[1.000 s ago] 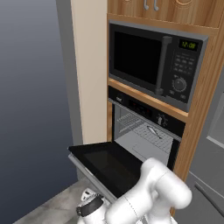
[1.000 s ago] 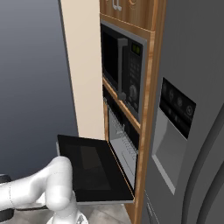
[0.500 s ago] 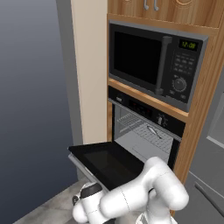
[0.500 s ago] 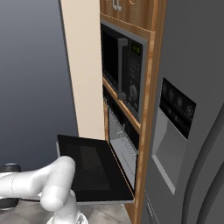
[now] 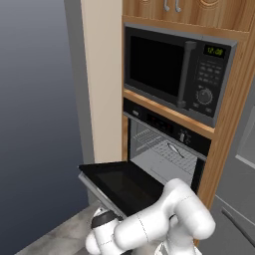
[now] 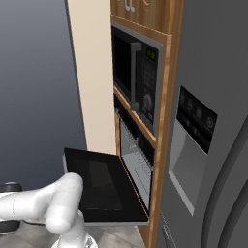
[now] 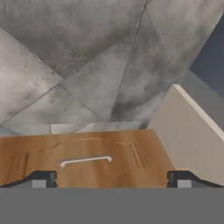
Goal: Place the fish on the rack of the oven, and slide the rack back inside. Close the oven door.
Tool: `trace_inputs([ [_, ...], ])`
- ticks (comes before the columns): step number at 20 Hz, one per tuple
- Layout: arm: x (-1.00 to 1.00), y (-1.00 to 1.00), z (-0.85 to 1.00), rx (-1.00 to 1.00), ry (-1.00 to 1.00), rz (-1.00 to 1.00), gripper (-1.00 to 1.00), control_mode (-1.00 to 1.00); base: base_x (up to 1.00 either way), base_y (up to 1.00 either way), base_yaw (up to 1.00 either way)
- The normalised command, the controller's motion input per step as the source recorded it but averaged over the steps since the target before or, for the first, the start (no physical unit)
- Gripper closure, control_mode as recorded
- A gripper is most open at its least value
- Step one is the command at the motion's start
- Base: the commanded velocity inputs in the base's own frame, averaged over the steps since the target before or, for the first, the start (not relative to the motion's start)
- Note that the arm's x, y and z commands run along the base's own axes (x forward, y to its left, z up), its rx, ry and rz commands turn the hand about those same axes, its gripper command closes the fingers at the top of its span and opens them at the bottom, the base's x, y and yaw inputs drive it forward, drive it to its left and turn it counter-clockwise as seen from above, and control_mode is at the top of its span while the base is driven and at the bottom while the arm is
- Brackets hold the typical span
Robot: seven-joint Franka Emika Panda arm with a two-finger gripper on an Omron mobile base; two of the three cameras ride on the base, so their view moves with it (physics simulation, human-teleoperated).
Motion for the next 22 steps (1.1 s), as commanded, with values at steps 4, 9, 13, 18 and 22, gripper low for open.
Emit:
trace_inputs([
  [4, 0.14, -1.0, 0.0, -0.41, -0.05, -0.25, -1.0, -1.0, 0.0, 0.0, 0.0],
  [9, 0.19, -1.0, 0.08, -0.43, -0.06, -0.27, -1.0, -1.0, 0.0, 0.0, 0.0],
  [13, 0.21, -0.98, 0.01, -0.43, -0.08, -0.34, -1.0, -1.0, 0.0, 0.0, 0.0],
  [18, 0.22, -0.87, 0.03, -0.45, -0.05, -0.39, -1.0, -1.0, 0.0, 0.0, 0.0],
  [22, 0.35, -0.68, 0.17, -0.5, -0.06, -0.37, -1.0, -1.0, 0.0, 0.0, 0.0],
])
